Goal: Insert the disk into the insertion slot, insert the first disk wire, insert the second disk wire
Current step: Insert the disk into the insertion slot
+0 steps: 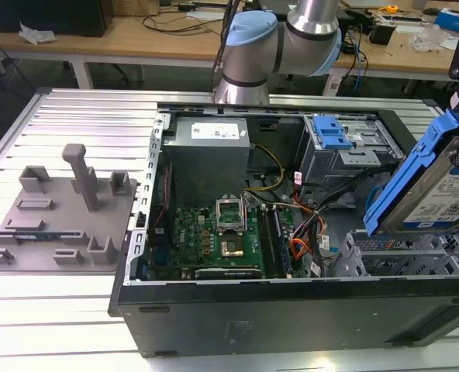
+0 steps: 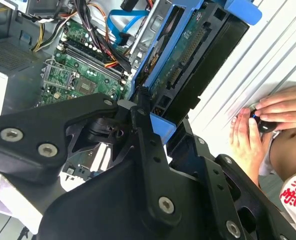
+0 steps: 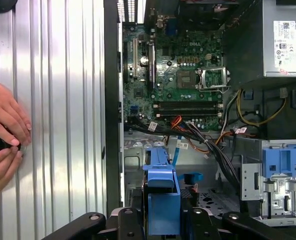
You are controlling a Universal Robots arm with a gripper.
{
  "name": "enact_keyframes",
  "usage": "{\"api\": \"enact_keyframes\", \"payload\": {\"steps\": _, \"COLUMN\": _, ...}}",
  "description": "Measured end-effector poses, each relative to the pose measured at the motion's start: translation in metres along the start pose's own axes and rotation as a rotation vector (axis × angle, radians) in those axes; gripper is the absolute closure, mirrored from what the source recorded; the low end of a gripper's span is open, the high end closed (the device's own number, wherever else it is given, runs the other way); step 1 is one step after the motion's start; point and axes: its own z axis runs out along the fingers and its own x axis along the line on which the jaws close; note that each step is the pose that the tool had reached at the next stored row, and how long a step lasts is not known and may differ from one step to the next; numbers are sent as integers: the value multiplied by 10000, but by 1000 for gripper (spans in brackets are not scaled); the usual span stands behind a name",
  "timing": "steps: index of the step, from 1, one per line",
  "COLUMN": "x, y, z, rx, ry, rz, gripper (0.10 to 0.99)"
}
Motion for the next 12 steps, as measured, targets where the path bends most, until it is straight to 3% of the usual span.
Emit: {"api": "enact_keyframes", "payload": {"steps": 12, "x": -118, "y": -25, "z": 22, "rx": 0, "ry": 0, "rz": 0, "gripper": 722}}
